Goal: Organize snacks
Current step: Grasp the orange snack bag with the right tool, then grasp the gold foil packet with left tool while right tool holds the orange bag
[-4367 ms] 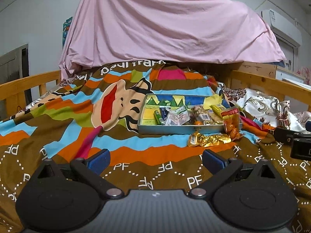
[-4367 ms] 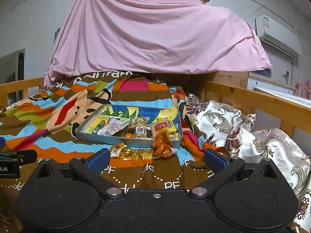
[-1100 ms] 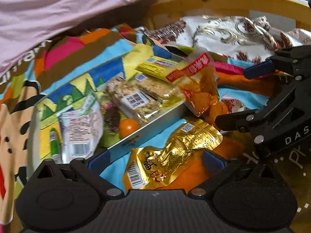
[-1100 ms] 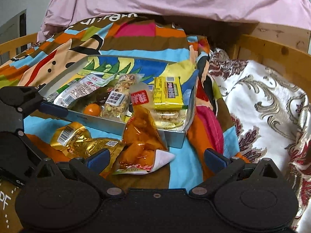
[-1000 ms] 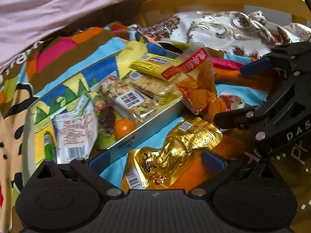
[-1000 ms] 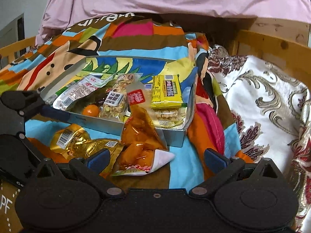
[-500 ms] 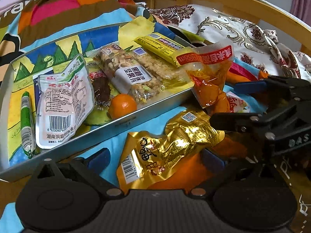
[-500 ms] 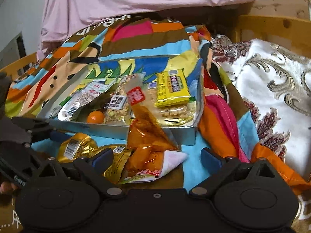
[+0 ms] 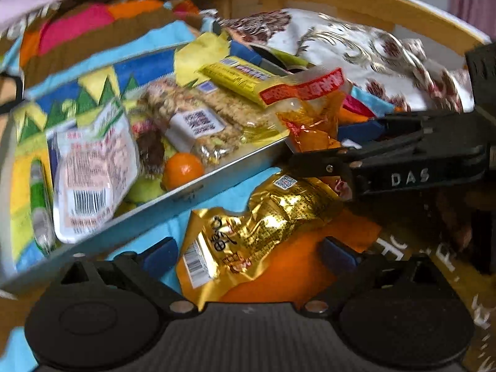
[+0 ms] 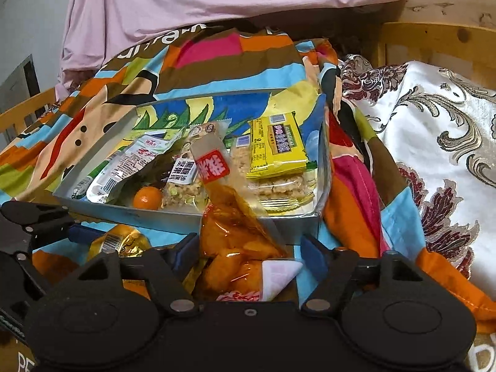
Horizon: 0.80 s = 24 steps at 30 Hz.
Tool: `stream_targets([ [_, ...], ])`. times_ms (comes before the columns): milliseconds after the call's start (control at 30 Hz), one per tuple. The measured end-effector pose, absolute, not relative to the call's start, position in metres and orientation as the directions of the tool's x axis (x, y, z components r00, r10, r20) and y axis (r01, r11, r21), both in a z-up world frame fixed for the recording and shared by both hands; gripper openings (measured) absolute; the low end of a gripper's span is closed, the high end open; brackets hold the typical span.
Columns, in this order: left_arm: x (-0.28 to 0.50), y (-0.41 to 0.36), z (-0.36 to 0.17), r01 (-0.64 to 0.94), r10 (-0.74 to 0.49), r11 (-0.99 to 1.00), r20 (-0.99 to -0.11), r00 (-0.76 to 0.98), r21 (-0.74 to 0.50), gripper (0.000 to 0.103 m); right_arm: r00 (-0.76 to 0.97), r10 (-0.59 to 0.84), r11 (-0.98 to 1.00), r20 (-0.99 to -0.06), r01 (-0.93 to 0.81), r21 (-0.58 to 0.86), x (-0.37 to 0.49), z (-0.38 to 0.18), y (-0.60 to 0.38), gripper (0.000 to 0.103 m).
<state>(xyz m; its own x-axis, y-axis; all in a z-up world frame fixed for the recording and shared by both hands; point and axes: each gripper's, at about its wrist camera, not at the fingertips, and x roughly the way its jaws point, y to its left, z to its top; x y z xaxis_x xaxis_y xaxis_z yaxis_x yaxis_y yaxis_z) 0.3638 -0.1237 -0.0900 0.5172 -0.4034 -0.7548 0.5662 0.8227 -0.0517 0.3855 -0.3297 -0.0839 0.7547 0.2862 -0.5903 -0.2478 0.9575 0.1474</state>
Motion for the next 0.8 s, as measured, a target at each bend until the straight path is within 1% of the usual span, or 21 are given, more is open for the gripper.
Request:
stream_targets([
  [167, 0.353, -0.127, -0.084, 0.585, -0.429, 0.808, -0.754, 0.497, -0.074, 0.100, 0.749, 0.247, 0.968, -0.615, -0.212, 0.130, 0.378, -0.075, -0.337, 0.071],
  [300, 0.344, -0.135, -0.078, 0.600, -0.487, 0.783, -0.762, 0.426, -0.165, 0.100, 0.774, 0.218, 0.975, -0.595, -0.139, 0.176, 0.360, -0.063, -0.355, 0.071],
  [400, 0.335, -0.140, -0.071, 0.603, -0.488, 0.782, -0.756, 0.437, -0.156, 0.100, 0.778, 0.203, 0.977, -0.595, -0.119, 0.179, 0.348, -0.053, -0.365, 0.071],
  [533, 0.335, -0.139, -0.061, 0.561, -0.434, 0.824, -0.722, 0.539, -0.077, 0.101, 0.788, 0.187, 0.981, -0.586, -0.119, 0.154, 0.341, -0.043, -0.369, 0.071],
  [600, 0.341, -0.141, -0.060, 0.563, -0.421, 0.825, -0.717, 0.555, -0.049, 0.102, 0.788, 0.191, 0.980, -0.585, -0.118, 0.162, 0.343, -0.043, -0.369, 0.071],
  [733, 0.355, -0.159, -0.064, 0.652, -0.445, 0.758, -0.750, 0.489, -0.025, 0.101, 0.780, 0.214, 0.974, -0.588, -0.124, 0.190, 0.348, -0.046, -0.371, 0.071],
  [800, 0.361, -0.166, -0.067, 0.695, -0.484, 0.715, -0.772, 0.411, -0.078, 0.099, 0.779, 0.232, 0.969, -0.582, -0.133, 0.208, 0.351, -0.049, -0.372, 0.071],
])
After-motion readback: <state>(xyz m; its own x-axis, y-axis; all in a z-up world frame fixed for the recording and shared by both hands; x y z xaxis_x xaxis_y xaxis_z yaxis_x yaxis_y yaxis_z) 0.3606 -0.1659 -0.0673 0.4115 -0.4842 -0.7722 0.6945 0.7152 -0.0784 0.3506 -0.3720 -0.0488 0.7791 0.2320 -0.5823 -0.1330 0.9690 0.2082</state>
